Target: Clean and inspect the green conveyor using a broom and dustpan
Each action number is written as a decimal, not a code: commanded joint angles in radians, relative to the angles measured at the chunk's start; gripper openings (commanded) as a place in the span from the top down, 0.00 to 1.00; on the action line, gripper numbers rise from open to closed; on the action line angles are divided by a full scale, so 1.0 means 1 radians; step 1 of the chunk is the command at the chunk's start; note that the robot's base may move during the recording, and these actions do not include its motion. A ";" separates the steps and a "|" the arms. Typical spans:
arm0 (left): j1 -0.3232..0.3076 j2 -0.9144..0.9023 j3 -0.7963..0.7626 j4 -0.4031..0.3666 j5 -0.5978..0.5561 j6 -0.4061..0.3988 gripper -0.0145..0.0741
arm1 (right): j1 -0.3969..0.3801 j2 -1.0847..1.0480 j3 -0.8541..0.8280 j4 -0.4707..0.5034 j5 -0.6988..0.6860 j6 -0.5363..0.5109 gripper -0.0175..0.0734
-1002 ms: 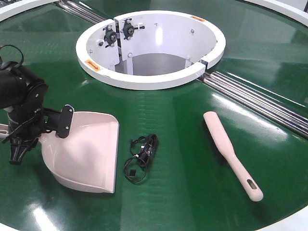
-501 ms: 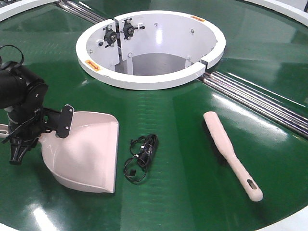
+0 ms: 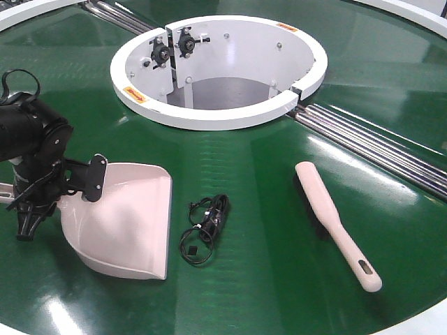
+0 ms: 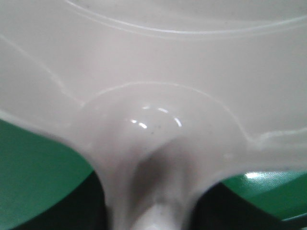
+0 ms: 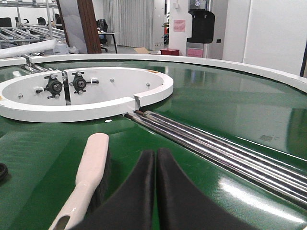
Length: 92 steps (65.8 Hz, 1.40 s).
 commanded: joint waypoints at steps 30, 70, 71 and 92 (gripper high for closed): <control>-0.005 -0.046 -0.029 0.028 0.005 -0.019 0.84 | -0.006 -0.012 0.003 -0.009 -0.072 -0.001 0.82; -0.005 -0.046 -0.029 0.028 0.004 -0.019 0.84 | -0.006 -0.010 0.003 -0.009 -0.072 -0.001 0.82; -0.005 -0.046 -0.029 0.028 0.004 -0.019 0.84 | -0.006 -0.010 0.003 -0.009 -0.072 -0.001 0.82; -0.005 -0.046 -0.029 0.028 0.004 -0.019 0.84 | -0.006 -0.011 0.000 -0.006 -0.139 -0.001 0.82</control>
